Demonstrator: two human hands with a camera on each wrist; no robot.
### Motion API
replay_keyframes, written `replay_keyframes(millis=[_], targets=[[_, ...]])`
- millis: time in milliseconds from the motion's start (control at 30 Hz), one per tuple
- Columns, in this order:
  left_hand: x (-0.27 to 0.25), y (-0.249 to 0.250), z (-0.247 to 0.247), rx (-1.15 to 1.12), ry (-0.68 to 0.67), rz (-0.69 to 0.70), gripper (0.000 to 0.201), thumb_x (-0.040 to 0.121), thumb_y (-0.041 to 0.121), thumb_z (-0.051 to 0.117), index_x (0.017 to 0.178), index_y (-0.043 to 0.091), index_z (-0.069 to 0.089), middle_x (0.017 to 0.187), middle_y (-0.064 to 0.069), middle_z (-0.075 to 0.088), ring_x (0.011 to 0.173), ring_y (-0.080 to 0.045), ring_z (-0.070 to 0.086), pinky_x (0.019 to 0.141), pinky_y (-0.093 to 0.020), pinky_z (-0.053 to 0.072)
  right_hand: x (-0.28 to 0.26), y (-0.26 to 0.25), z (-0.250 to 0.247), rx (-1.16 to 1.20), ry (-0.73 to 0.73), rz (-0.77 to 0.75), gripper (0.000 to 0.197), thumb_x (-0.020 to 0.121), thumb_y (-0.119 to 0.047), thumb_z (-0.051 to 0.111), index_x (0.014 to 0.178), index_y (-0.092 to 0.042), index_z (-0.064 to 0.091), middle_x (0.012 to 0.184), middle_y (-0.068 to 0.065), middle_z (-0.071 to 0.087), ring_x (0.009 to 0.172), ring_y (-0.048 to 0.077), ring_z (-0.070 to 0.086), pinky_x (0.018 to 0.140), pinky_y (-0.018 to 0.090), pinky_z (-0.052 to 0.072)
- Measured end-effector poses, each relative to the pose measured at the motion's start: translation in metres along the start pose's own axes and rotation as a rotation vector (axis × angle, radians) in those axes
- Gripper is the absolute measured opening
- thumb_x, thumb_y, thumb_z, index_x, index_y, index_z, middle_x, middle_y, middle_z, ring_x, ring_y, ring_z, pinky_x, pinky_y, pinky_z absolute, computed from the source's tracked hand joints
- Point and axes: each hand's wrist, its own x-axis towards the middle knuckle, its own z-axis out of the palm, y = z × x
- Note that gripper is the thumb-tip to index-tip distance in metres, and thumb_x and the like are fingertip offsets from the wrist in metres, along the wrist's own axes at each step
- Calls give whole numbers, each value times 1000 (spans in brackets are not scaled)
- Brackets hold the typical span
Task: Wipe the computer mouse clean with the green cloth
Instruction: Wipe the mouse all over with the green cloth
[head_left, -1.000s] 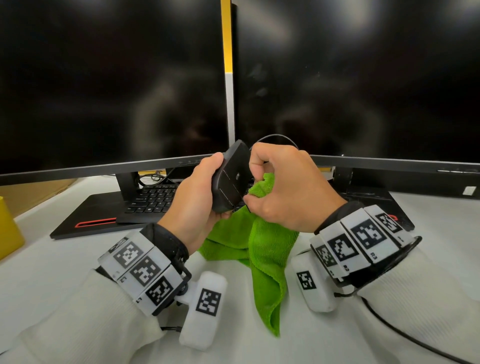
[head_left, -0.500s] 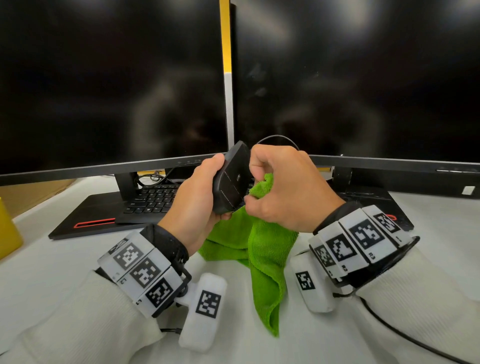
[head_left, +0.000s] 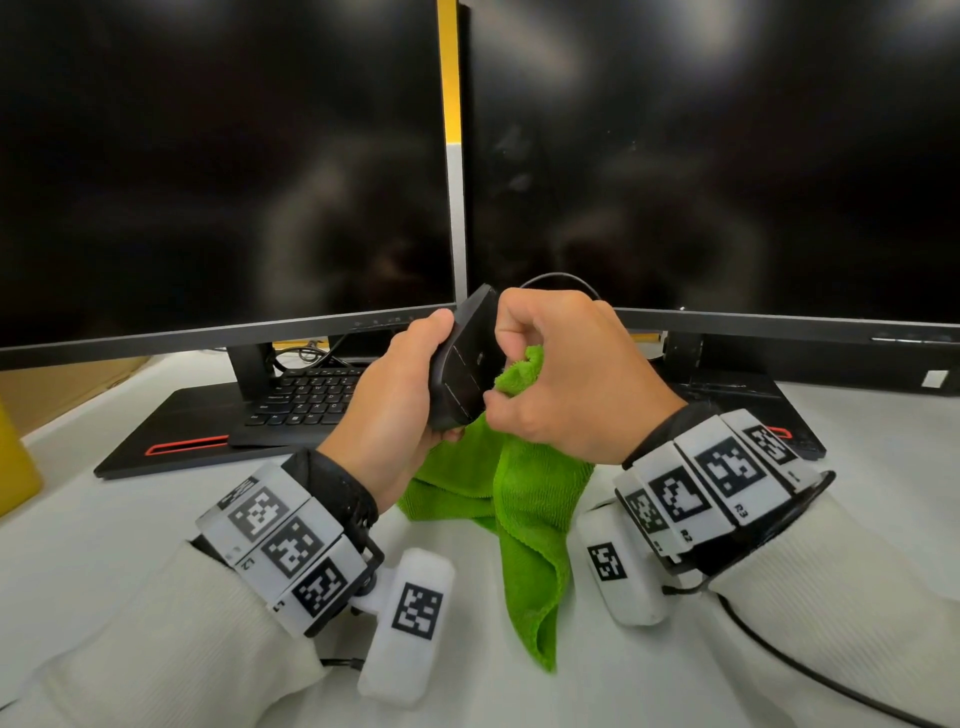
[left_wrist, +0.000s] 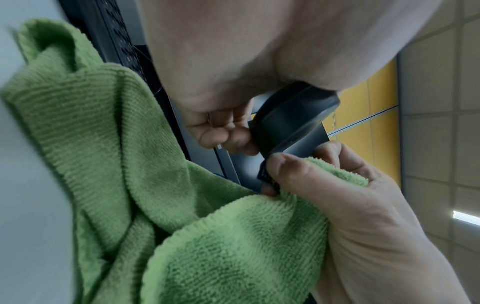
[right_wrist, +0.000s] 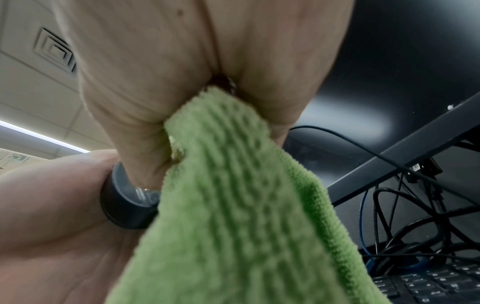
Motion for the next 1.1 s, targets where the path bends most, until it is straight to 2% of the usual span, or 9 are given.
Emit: replay_keyframes(millis=[133, 233, 367, 500, 600, 733, 833, 967, 1100], targets=[[2, -3, -1, 19, 9, 3, 51, 99, 49, 56, 125, 5, 61, 83, -9, 59, 61, -18, 55, 51, -30, 39, 1, -1, -1, 21, 41, -5, 45, 67, -20, 84, 68, -27, 40, 72, -8, 56, 76, 18, 56, 65, 34, 50], [1, -3, -1, 39, 5, -6, 41, 102, 46, 53, 119, 9, 62, 81, -7, 58, 62, -18, 54, 52, -30, 39, 2, -1, -1, 76, 85, -26, 37, 68, -23, 82, 71, -24, 46, 73, -1, 65, 76, 24, 66, 69, 46, 59], [1, -1, -1, 6, 1, -14, 35, 104, 42, 52, 114, 9, 60, 73, -7, 56, 58, -20, 52, 49, -30, 37, 5, 5, -4, 181, 141, -13, 29, 71, -20, 83, 77, -18, 55, 67, 7, 72, 66, 28, 72, 66, 47, 61], [0, 3, -2, -54, -14, -33, 37, 106, 40, 48, 116, 10, 65, 80, -10, 64, 66, -24, 57, 47, -28, 40, 8, 8, -14, 239, 152, 57, 18, 76, -19, 89, 85, -19, 73, 75, -1, 77, 73, 14, 76, 76, 43, 63], [-3, 8, -1, -108, -29, -63, 44, 107, 39, 45, 119, 5, 70, 99, -19, 69, 78, -32, 61, 45, -28, 45, 8, 9, -21, 246, 140, 49, 11, 83, -18, 85, 78, -22, 77, 74, -4, 76, 70, 8, 73, 69, 31, 60], [-8, 13, 0, -185, -107, -61, 44, 109, 35, 38, 111, 6, 70, 88, -16, 72, 63, -26, 67, 41, -28, 45, 8, 10, -27, 248, 135, 40, 15, 85, -21, 84, 75, -27, 75, 73, -2, 76, 69, 11, 72, 66, 27, 57], [-9, 14, 0, -183, -136, -65, 46, 109, 36, 38, 117, 4, 69, 89, -16, 73, 62, -27, 69, 42, -28, 45, 7, 11, -26, 272, 125, 42, 15, 84, -23, 85, 75, -28, 75, 72, -7, 75, 69, 2, 69, 70, 25, 52], [-9, 14, -1, -177, -143, -56, 43, 108, 36, 39, 112, 7, 70, 89, -15, 73, 64, -26, 69, 43, -29, 46, 6, 10, -26, 279, 106, 39, 17, 84, -24, 85, 74, -31, 74, 71, -13, 74, 73, -1, 68, 76, 24, 49], [-8, 13, -2, -162, -156, -43, 42, 108, 38, 40, 111, 8, 69, 85, -12, 73, 63, -24, 69, 44, -28, 47, 5, 8, -27, 310, 95, 32, 14, 82, -20, 87, 75, -25, 76, 70, -5, 76, 66, 3, 70, 65, 23, 53]])
